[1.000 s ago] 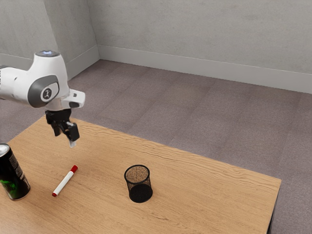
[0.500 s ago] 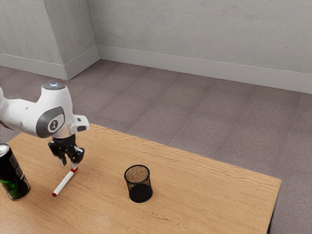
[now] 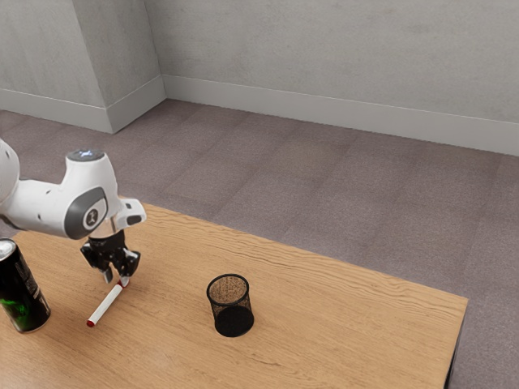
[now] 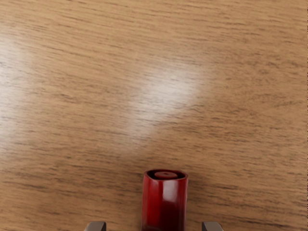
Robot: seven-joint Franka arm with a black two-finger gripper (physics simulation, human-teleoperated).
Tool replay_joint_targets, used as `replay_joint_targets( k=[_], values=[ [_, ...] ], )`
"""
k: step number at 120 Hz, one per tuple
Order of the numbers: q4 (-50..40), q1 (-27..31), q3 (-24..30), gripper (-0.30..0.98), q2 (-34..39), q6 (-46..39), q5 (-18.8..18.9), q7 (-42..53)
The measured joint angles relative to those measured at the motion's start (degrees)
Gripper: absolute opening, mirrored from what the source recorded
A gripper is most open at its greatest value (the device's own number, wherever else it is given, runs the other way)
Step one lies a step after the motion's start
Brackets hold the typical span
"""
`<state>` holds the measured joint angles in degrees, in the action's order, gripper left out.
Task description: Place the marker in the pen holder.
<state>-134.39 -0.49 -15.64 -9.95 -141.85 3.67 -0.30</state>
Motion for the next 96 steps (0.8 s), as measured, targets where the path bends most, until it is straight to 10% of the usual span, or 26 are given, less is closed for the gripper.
replay_joint_targets(
  k=[63, 96],
  values=[
    [-0.1, -0.3, 0.0, -0.02, -1.3, -0.1, -0.8, 1.8],
    [0.1, -10.0, 0.4, -0.09, 16.4, 3.7, 0.2, 0.6]
  ],
)
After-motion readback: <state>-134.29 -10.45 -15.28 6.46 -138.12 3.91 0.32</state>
